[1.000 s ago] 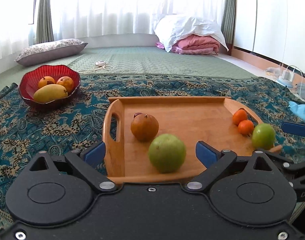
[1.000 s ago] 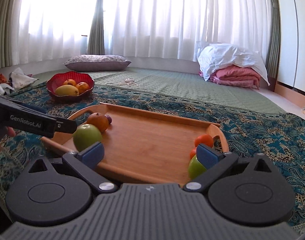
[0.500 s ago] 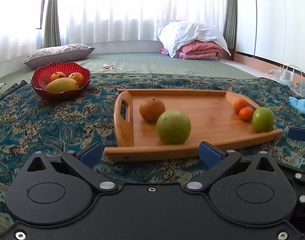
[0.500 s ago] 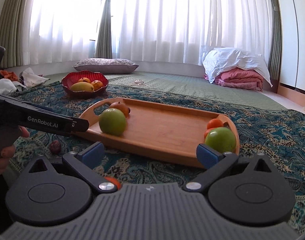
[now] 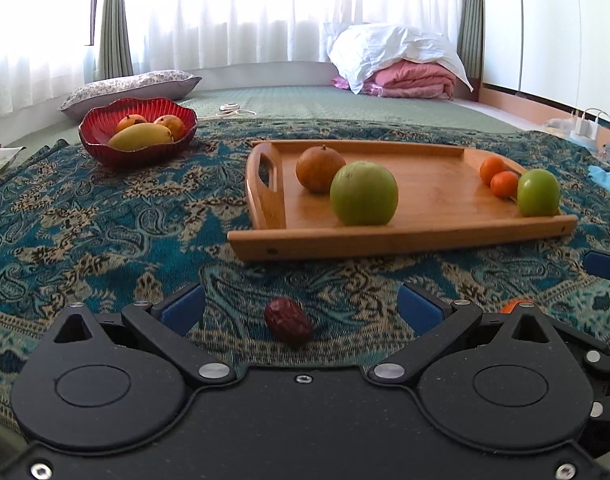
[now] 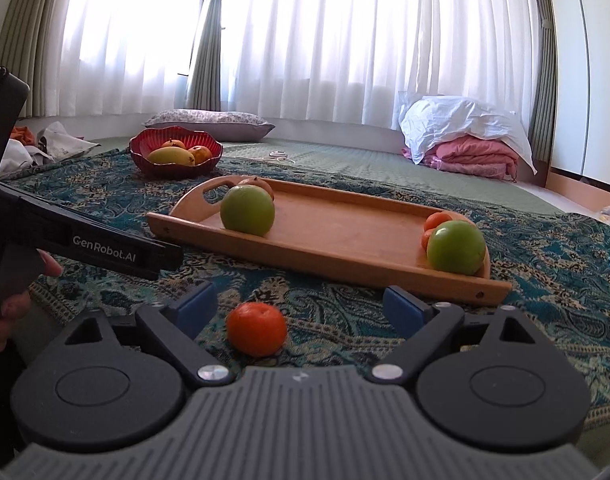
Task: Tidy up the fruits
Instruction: 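Grasp the second dark red date with the left tool while the right tool grasps a tangerine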
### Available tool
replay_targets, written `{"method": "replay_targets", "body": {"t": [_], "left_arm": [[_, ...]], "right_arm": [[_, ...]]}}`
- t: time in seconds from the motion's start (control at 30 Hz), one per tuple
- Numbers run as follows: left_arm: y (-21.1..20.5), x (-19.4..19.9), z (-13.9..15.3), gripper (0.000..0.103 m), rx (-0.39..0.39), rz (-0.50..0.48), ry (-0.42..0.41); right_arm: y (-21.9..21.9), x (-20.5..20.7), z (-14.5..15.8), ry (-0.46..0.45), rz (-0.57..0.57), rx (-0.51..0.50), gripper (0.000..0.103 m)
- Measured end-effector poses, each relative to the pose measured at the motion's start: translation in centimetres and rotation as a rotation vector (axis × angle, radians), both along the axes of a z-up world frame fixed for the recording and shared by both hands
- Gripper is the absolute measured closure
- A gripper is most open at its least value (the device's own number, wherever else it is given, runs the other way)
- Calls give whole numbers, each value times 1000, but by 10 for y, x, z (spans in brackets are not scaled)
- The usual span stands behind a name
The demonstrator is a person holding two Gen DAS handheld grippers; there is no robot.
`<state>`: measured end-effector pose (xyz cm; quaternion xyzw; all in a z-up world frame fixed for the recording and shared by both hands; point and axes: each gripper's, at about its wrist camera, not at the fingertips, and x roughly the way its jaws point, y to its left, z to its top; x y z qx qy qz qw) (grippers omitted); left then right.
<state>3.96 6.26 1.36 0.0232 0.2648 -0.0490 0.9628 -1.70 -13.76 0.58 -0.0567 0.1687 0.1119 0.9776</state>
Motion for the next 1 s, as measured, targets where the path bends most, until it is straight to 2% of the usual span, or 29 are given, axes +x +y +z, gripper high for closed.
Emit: {"method": "replay_targets", "body": {"t": [0.2,0.43,0.5,0.57,0.67,0.87,1.0], "left_arm": [[-4,-8,-2,3,30,-7,-16],[-5,-9,-6,21,25,-11,10],[-5,-9,-5,30,20,-8,7],[-4,-9,-4,44,15,-7,10],[-3,-8,-4,52,14,-1,16],[-1,-7,-4,62,10,3,22],[0,-6,-4,66,6,10,25]], "right_arm": [[5,-7,-6,19,4,6,17],[5,-8,-7,38,-16,27,32],[5,-8,-8,40,-17,31,35],[5,-8,-7,42,-11,34,42],[8,-9,-7,47,0,34,48],[10,-8,-6,68,6,65,58],[12,-7,-6,72,12,66,60]]}}
